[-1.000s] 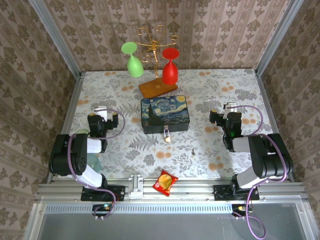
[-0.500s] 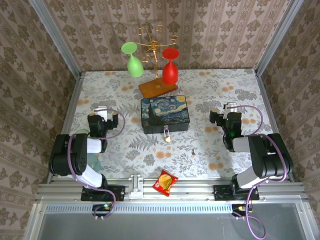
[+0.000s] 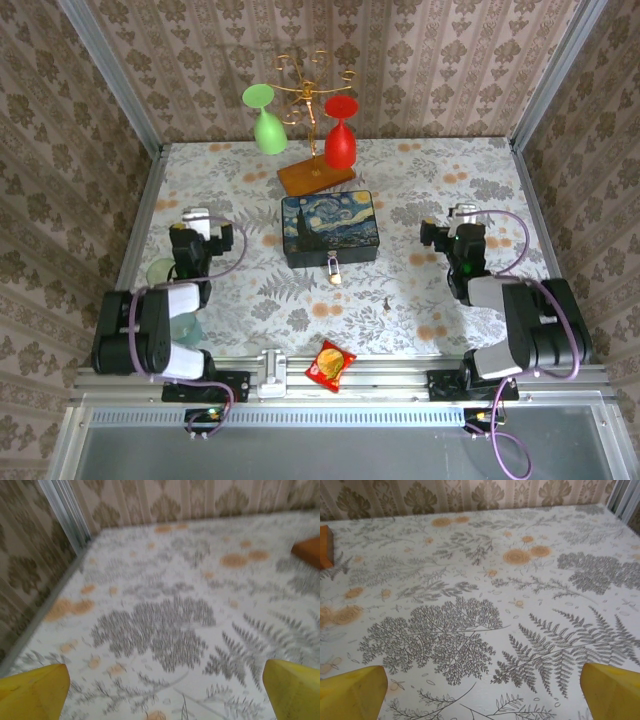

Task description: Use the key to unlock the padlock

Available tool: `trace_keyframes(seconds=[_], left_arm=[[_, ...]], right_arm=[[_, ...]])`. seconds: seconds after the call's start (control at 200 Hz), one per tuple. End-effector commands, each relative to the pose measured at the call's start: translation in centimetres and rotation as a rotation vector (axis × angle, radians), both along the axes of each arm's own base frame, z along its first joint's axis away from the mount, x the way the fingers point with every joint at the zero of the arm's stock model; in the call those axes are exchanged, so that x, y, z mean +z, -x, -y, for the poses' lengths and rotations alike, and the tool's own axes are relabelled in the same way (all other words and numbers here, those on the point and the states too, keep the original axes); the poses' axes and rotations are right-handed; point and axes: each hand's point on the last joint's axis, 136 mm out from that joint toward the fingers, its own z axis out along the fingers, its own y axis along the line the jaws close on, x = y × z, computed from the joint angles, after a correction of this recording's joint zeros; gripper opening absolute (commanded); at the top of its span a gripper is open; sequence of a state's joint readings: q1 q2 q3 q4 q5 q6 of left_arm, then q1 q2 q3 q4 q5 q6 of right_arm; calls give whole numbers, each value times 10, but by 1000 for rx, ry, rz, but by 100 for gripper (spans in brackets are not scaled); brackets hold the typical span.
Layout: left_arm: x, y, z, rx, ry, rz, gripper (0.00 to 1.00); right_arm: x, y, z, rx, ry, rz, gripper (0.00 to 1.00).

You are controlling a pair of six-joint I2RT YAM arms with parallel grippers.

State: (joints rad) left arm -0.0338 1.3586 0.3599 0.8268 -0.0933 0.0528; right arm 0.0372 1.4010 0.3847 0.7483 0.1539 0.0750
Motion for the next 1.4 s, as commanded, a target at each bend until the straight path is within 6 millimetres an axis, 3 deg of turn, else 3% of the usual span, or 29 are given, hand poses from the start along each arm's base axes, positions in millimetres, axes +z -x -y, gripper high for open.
trace_keyframes(seconds=[0.0, 0.08, 0.155, 0.295, 0.385, 0.63, 0.825, 1.04, 1.395], left_arm=[[28, 11, -6, 55, 29, 44, 100], [45, 17, -4, 61, 117, 47, 100], [53, 24, 0, 94, 336, 6, 100], [72, 38, 48, -151, 618, -1, 100], [71, 53, 73, -208, 669, -39, 100], [47, 102, 155, -384, 624, -289, 100], [22, 148, 213, -501, 593, -395, 100], [21, 174, 241, -529, 607, -404, 100], [32, 180, 264, -615, 641, -377, 100]], right_arm=[[28, 3, 2, -23, -34, -20, 100], [38, 9, -10, 20, -113, -63, 100], [47, 20, -25, 69, -205, -115, 100], [50, 47, -56, 168, -308, -260, 100], [47, 67, -88, 289, -449, -349, 100], [-2, 132, -122, 277, -458, -559, 99], [-47, 160, -142, 272, -404, -702, 85], [-76, 177, -157, 248, -313, -785, 68], [-99, 176, -164, 198, -173, -823, 49]])
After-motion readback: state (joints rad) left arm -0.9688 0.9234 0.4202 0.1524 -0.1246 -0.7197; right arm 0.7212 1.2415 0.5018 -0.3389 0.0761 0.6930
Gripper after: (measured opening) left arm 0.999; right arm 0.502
